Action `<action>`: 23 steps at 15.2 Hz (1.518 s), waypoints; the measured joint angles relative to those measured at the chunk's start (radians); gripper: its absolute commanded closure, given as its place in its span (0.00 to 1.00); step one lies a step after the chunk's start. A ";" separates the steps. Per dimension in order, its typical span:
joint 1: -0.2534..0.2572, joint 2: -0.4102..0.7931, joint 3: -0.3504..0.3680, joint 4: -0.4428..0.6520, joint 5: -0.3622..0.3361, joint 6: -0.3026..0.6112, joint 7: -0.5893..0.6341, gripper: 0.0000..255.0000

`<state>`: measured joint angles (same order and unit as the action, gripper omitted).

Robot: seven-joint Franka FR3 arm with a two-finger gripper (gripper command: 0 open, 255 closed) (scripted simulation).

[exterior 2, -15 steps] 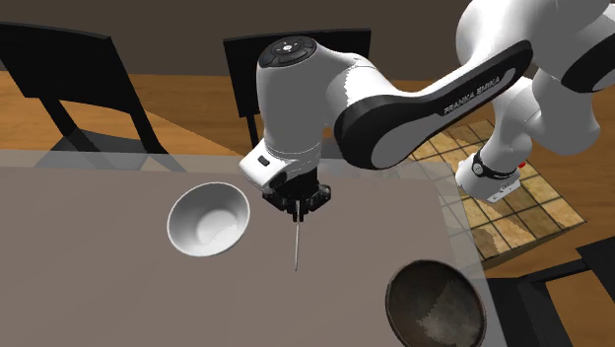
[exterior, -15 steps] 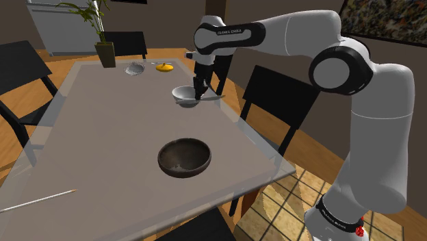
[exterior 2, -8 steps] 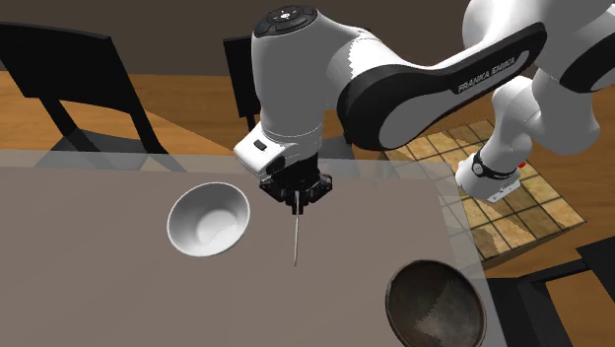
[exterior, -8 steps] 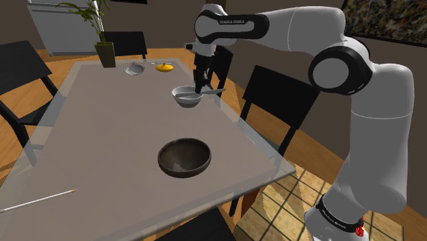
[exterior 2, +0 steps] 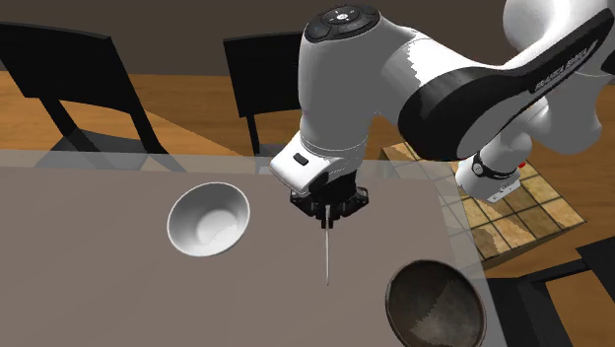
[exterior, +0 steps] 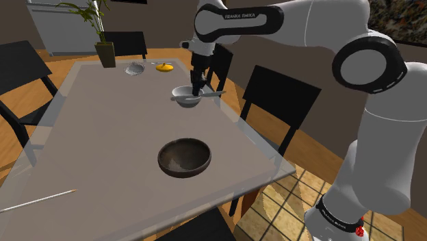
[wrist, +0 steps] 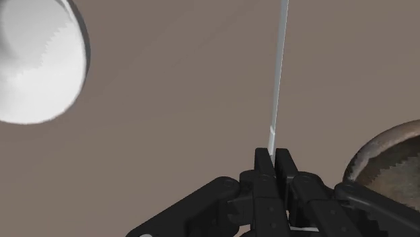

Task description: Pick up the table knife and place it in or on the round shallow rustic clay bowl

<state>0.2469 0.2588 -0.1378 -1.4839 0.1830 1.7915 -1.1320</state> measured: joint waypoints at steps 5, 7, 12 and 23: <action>0.067 -0.112 0.034 -0.141 -0.025 0.045 0.096 1.00; 0.093 -0.126 0.053 -0.164 -0.032 0.060 0.140 1.00; 0.157 -0.208 0.102 -0.254 -0.050 0.083 0.255 1.00; 0.254 -0.280 0.198 -0.371 -0.068 0.150 0.447 1.00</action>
<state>0.5011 -0.0216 0.0598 -1.8550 0.1146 1.9418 -0.6853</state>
